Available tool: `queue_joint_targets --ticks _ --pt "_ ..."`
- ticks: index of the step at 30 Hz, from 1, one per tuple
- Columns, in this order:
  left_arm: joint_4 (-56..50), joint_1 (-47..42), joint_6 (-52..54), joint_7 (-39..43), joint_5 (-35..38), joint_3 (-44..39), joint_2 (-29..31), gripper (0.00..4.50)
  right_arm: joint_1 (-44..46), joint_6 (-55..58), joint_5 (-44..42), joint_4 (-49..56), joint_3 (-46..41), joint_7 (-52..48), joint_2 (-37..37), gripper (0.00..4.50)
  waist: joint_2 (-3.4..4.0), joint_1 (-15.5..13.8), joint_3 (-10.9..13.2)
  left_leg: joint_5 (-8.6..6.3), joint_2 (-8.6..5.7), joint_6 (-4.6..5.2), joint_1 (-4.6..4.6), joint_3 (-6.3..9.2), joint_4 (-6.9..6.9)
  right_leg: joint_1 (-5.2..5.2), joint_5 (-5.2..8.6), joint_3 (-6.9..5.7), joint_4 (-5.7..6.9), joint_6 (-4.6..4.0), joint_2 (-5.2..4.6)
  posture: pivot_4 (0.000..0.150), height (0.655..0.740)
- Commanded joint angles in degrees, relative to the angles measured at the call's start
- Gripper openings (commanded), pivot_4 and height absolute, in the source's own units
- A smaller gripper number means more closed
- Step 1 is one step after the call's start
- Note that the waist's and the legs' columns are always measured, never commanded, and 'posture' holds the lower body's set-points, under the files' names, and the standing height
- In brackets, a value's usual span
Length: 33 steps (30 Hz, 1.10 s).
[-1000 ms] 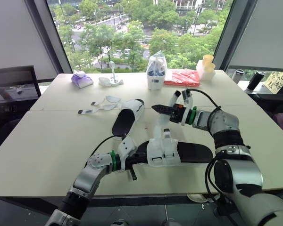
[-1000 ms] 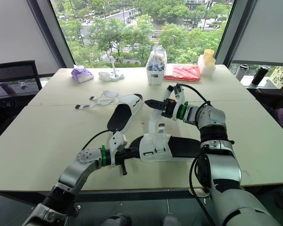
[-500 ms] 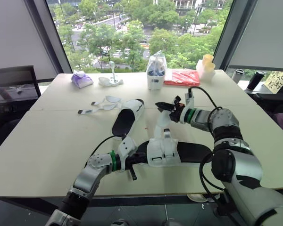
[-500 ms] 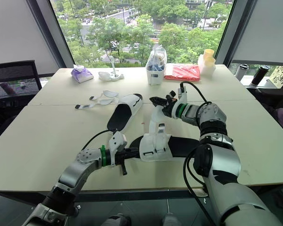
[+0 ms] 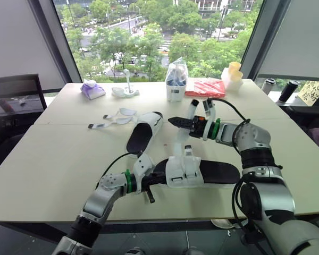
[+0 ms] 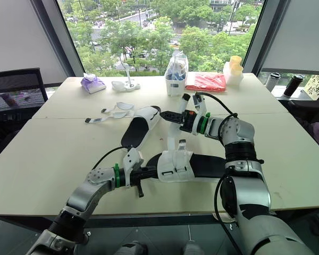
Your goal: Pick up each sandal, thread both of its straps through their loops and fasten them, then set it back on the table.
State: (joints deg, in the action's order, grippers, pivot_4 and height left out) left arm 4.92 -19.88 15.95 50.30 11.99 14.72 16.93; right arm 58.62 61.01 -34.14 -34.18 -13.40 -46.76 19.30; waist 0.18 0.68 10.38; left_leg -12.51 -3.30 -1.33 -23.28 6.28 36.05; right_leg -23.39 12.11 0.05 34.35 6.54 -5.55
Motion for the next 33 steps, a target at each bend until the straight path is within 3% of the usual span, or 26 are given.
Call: queue_joint_targets --ticks 1,5,14,17,23,24,28,33 --pt "3.05 1.34 2.64 -1.64 -1.54 0.89 0.06 0.0 -0.01 0.56 -2.64 2.58 -1.67 -0.8 0.22 1.84 0.0 -0.05 0.0 0.0 0.0 0.0 0.0 0.01 0.0 0.0 0.0 0.0 0.0 0.0 0.0 0.15 0.74" --pt "3.01 1.42 2.72 -1.67 -1.51 0.84 0.01 0.0 -0.63 1.15 -3.53 3.74 -1.89 -0.58 0.05 0.05 0.0 -0.06 0.0 0.0 0.01 0.0 0.0 0.01 0.0 0.01 0.0 0.0 -0.01 0.0 -0.02 0.15 0.74" --pt "3.35 1.24 2.59 -1.58 -1.58 0.86 0.04 0.0 -2.48 1.67 -4.55 5.97 -1.48 0.43 -0.61 0.05 0.0 -0.04 0.0 0.0 0.02 0.0 -0.01 0.02 -0.01 0.0 0.01 0.0 -0.02 0.0 -0.02 0.15 0.74" --pt "3.32 1.29 2.59 -1.56 -1.57 0.89 0.04 0.0 -2.4 1.71 -5.3 5.58 -2.52 0.98 -0.94 1.13 0.0 -0.05 0.0 -0.01 0.03 -0.01 -0.01 0.04 -0.01 0.0 0.01 0.0 -0.02 -0.01 -0.02 0.15 0.74" --pt "3.38 1.3 2.77 -1.51 -1.44 0.83 0.02 0.0 -1.96 1.5 -6.0 5.62 -3.6 2.17 -1.32 4.14 0.0 -0.05 0.0 0.0 0.03 -0.01 -0.01 0.1 -0.01 0.0 0.01 0.0 -0.02 -0.01 -0.02 0.15 0.74" --pt "3.29 1.34 2.8 -1.53 -1.46 0.86 0.02 0.0 -2.44 1.28 -5.51 6.32 -2.37 1.11 -0.72 4.46 0.0 -0.05 0.0 0.0 0.03 -0.01 -0.01 0.1 -0.01 0.0 0.01 0.0 -0.02 -0.01 -0.02 0.15 0.74" --pt "3.07 1.52 2.96 -1.58 -1.42 0.88 0.02 0.0 -4.42 -5.54 1.29 8.7 6.0 -3.47 4.11 4.46 0.0 -0.1 0.0 -0.01 0.02 -0.01 -0.02 0.06 -0.01 0.0 0.03 -0.01 -0.04 0.03 -0.02 0.15 0.74" --pt "2.95 1.74 2.94 -1.51 -1.33 0.92 0.01 0.0 -3.68 -7.05 2.1 6.34 6.14 -4.39 5.94 4.46 0.0 -0.03 0.0 -0.01 0.02 -0.01 -0.04 0.01 -0.02 0.0 0.14 -0.01 -0.07 0.21 -0.05 0.15 0.74"
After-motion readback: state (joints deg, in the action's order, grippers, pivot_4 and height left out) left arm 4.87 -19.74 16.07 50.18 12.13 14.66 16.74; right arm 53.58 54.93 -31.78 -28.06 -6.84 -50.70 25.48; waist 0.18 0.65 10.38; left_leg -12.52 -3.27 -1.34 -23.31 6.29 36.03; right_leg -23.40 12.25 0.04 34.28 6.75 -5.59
